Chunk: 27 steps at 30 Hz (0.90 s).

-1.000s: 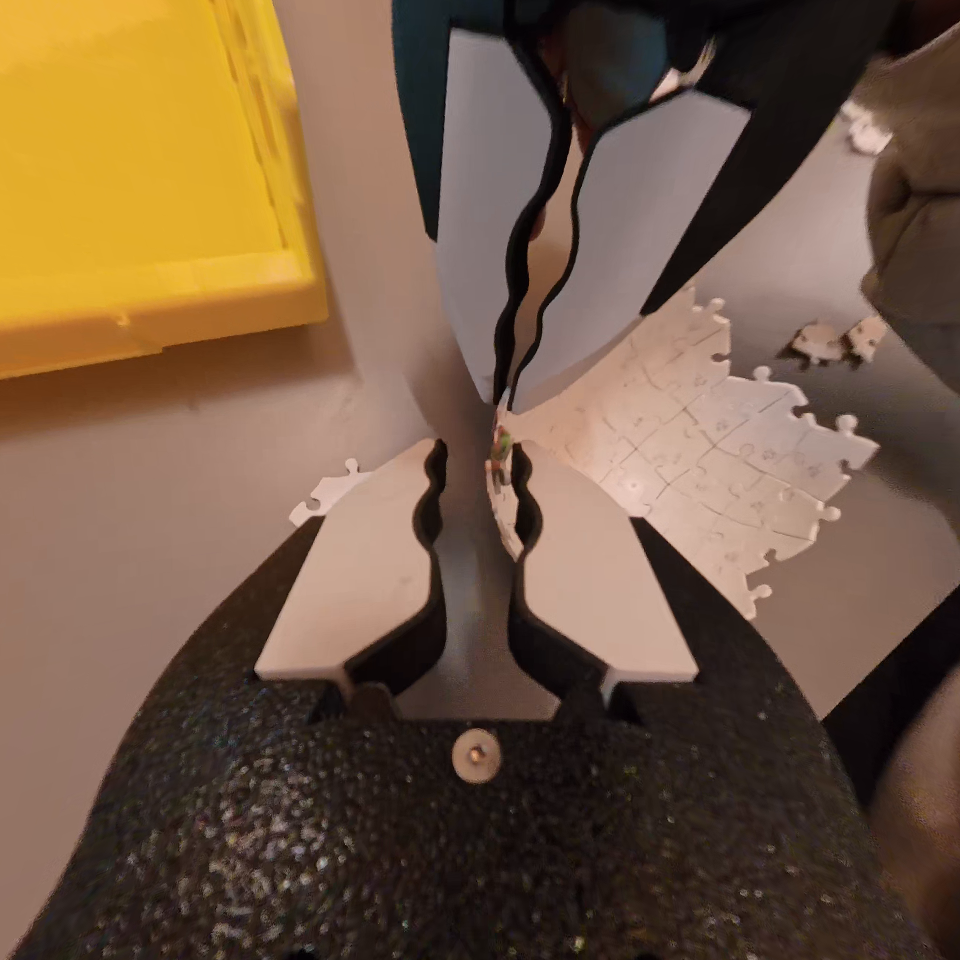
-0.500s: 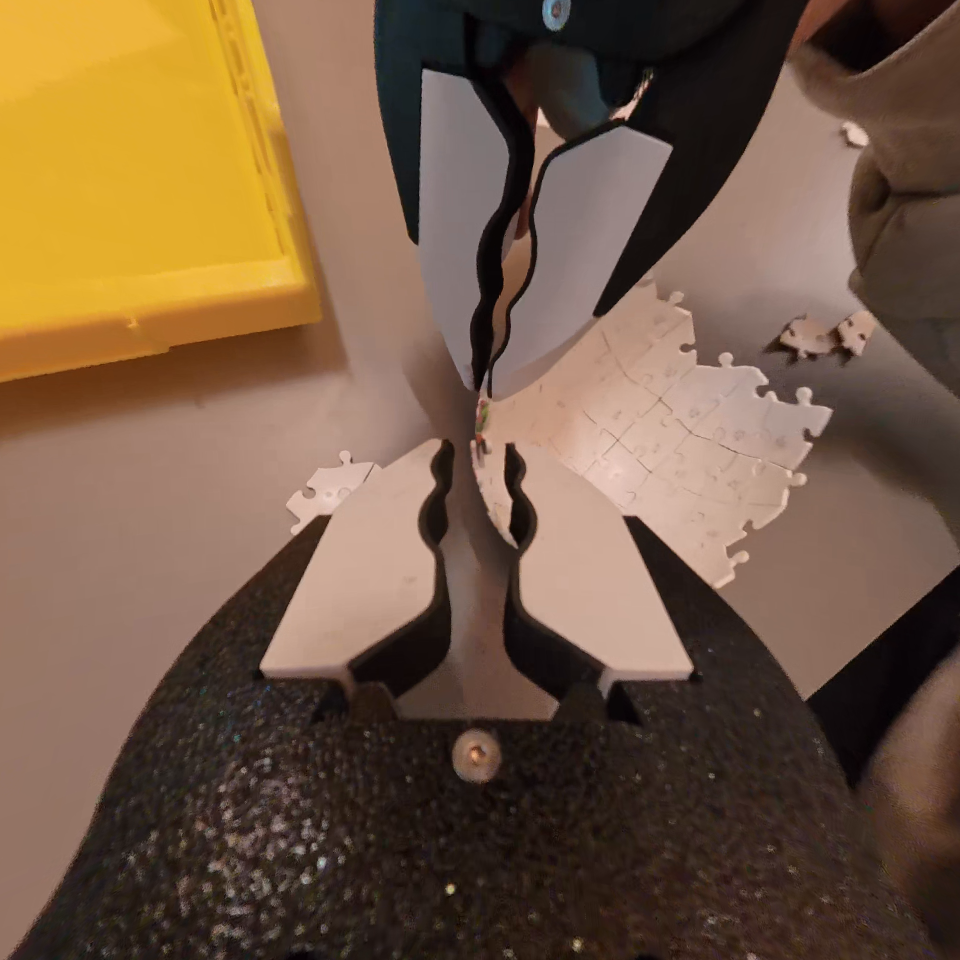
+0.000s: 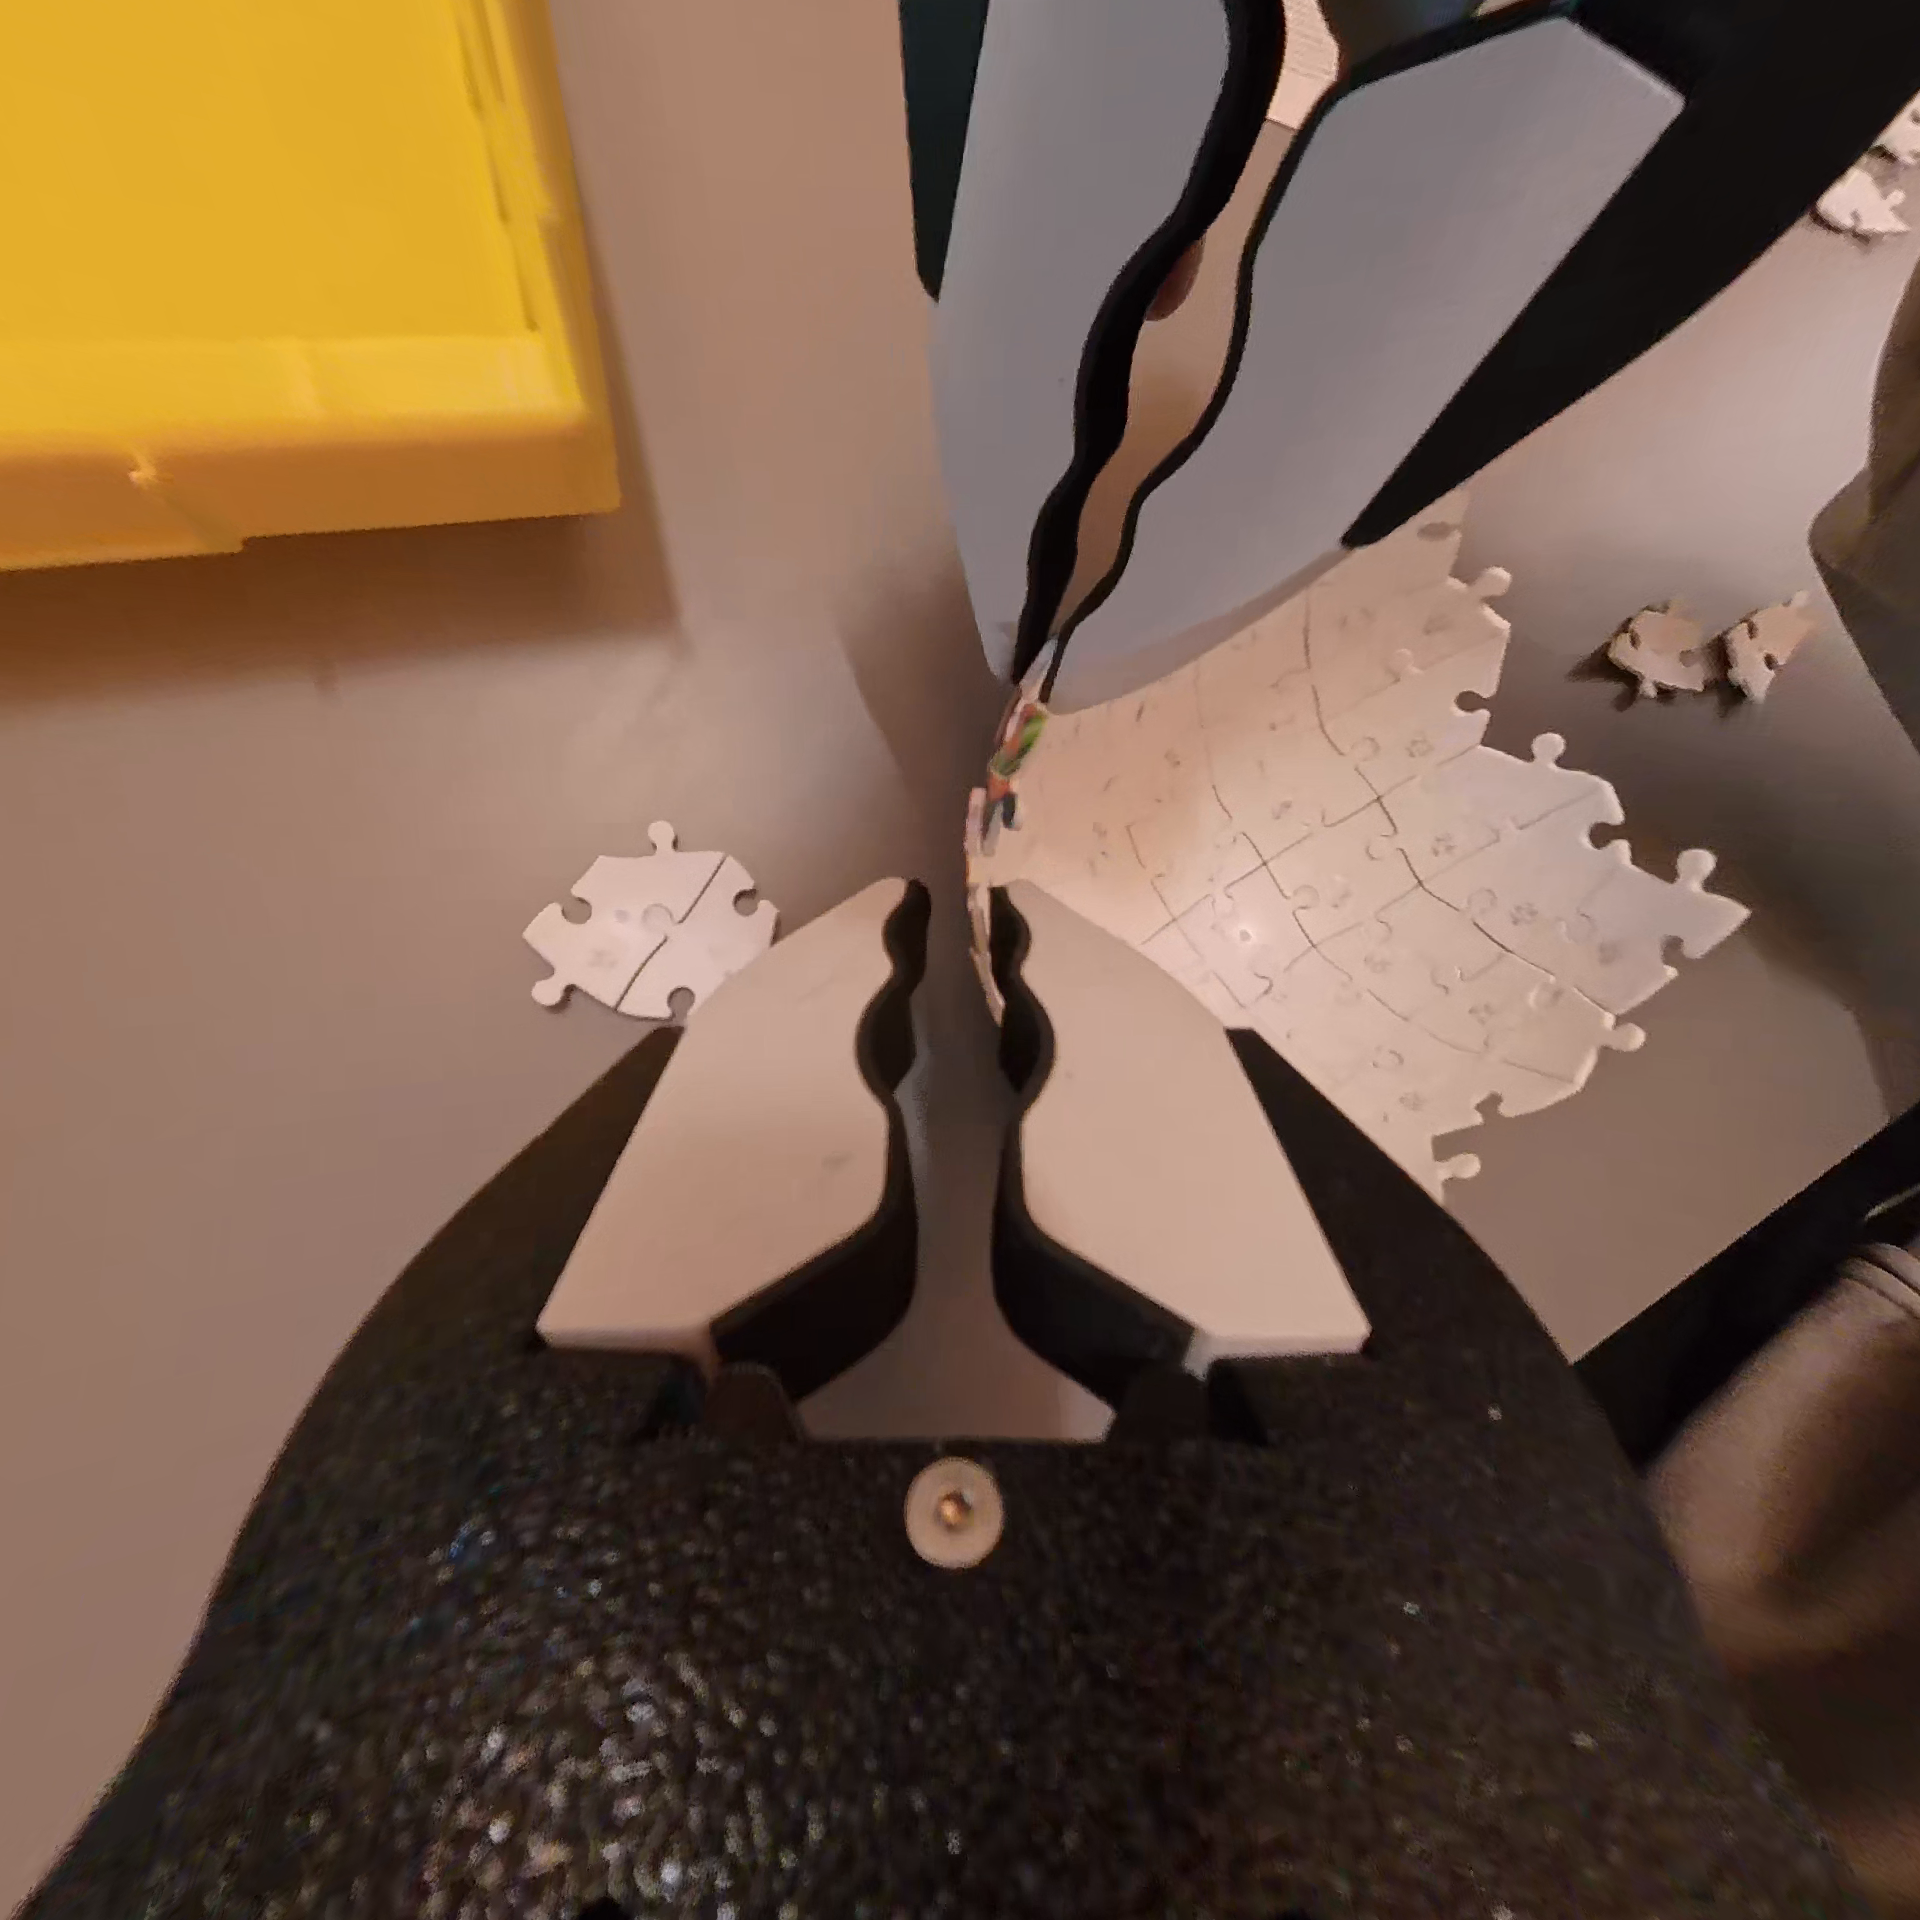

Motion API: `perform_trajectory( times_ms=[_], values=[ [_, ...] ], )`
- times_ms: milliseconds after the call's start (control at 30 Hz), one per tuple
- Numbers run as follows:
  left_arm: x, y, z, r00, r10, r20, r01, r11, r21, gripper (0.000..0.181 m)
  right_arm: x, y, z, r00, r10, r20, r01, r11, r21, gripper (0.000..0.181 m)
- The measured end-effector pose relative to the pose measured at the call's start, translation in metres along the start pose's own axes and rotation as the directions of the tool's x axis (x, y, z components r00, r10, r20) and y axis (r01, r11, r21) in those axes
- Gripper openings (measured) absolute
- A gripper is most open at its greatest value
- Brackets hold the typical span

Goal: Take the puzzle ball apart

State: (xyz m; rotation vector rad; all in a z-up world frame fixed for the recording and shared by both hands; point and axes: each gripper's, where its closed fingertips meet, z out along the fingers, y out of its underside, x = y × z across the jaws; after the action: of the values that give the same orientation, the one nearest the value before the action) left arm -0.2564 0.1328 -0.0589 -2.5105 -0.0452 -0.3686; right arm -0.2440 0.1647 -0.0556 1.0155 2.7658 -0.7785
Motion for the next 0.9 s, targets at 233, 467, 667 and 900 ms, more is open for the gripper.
perform_trajectory(
  times_ms=[233, 467, 667, 900],
  values=[
    [0.002, 0.001, 0.002, 1.0, 0.008, -0.01, -0.008, 1.0, -0.013, 0.002, -0.005, 0.003, -0.002, 1.0, -0.013, -0.015, 0.012, 0.999, -0.036, 0.009],
    [0.0, 0.0, 0.002, 1.0, 0.014, -0.007, -0.014, 1.0, -0.001, 0.001, 0.002, -0.017, -0.008, 0.986, -0.132, -0.097, 0.139, 0.988, 0.069, 0.032],
    [-0.003, 0.001, 0.001, 1.0, 0.022, 0.001, -0.022, 1.0, -0.002, 0.001, 0.0, -0.025, -0.002, 0.985, -0.159, -0.06, 0.163, 0.985, 0.064, 0.034],
    [-0.003, -0.002, 0.002, 1.0, -0.009, 0.001, 0.009, 1.0, 0.016, 0.001, 0.002, -0.022, -0.003, 0.99, -0.108, -0.091, 0.104, 0.993, -0.05, 0.028]
  ],
)
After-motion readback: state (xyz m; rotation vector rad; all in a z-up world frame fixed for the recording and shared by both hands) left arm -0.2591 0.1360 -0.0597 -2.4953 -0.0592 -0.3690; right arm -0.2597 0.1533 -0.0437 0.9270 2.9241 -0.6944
